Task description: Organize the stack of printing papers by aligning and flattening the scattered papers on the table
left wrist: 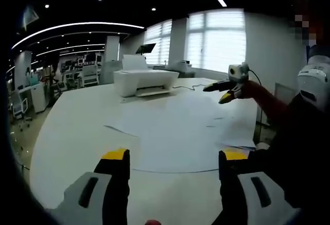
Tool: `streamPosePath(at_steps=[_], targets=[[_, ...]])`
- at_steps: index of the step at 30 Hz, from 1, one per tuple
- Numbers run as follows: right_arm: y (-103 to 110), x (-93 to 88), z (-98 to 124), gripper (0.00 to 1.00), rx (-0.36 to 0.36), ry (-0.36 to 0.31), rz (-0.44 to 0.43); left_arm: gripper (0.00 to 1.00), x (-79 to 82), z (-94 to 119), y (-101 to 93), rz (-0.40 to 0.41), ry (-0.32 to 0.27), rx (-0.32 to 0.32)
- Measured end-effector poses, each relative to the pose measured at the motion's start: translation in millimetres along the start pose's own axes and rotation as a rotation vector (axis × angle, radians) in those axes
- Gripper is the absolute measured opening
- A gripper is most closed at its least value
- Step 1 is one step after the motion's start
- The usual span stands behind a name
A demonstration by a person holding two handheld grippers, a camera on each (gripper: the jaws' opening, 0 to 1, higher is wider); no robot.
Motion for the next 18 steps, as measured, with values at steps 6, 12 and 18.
streamPosePath(at_steps=[6, 12, 18], targets=[[0, -4.0, -3, 0.71, 0.003, 0.004, -0.01, 0.73, -1.2, -1, -0.8, 0.003, 0.003, -0.004], [1, -7.4, -7, 0.71, 0.009, 0.008, -0.019, 0.71, -5.0, -4, -1.1, 0.008, 0.015, -0.009], [2, -10.2, -12, 0.71, 0.018, 0.012, -0.024, 0.7, -7.3, -5, -2.4, 0.006, 0.026, -0.013]])
Point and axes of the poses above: the point that each gripper's makers call its tool centre point, and the gripper's own axes: z roughly backward along the fingers, y roughly to its left, x roughly out of its top, the point moved 5 cm from there along z, roughly backward along the fingers, and after that the axes turned 13 degrees about -y, right-handed, at the moved point
